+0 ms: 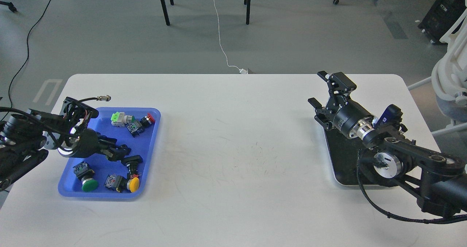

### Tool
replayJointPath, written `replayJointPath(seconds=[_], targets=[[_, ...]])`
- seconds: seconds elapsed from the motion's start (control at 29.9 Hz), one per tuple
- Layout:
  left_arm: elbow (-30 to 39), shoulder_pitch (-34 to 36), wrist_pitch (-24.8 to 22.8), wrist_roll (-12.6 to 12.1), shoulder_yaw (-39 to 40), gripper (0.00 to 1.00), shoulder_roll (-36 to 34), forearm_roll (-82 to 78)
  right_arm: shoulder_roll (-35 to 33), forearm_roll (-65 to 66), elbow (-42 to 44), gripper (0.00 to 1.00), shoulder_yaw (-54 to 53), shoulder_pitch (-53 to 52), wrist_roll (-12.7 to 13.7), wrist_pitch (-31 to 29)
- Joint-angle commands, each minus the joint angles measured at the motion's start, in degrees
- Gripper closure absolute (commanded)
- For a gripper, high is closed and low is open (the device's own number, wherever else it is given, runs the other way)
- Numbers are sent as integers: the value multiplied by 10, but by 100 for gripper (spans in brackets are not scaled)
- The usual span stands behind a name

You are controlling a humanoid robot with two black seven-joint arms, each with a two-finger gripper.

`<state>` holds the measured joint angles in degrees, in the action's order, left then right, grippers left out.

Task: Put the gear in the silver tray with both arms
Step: 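Lower the left gripper into the blue tray and grasp another black gear, then carry the second gear with the left gripper toward the table center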

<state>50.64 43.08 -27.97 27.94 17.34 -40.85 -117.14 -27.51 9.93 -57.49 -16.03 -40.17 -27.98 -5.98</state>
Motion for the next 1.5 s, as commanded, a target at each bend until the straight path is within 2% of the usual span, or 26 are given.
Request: replayJointPath(seconds=[0.0,0.13,0.33,0.5,0.77,0.94,1.0,1.1,1.34,1.47], targets=[[-1,0,0,1,0,80,1,1,-1,0,0,6,-1,0,0,0],[-3,0,0,1,-1,89,0,0,-1,0,0,6,-1,0,0,0],[-3,2,0,1,0,90,-1,1,-3,0,0,6,-1,0,0,0],[12,36,0,1,1,90,-3,6,-5,0,-5,6,-2,-2,0,0],[164,90,0,1,1,89,-76,7,-13,-1,-5,6,-9,-3,0,0],[232,143,0,1,1,88,-71,5,-21,0,-5,6,-10,-1,0,0],[235,161,0,1,-6,88,-38,-4,-21,-1,-3,6,-11,-1,0,0],[216,199,0,1,-40,87,50,-48,-21,-1,-2,6,-19,-1,0,1],[86,263,0,1,-130,87,246,-78,-23,-2,-1,6,-35,-3,0,3],[29,271,0,1,-158,87,327,-78,-25,-2,-9,6,-38,-11,0,1]])
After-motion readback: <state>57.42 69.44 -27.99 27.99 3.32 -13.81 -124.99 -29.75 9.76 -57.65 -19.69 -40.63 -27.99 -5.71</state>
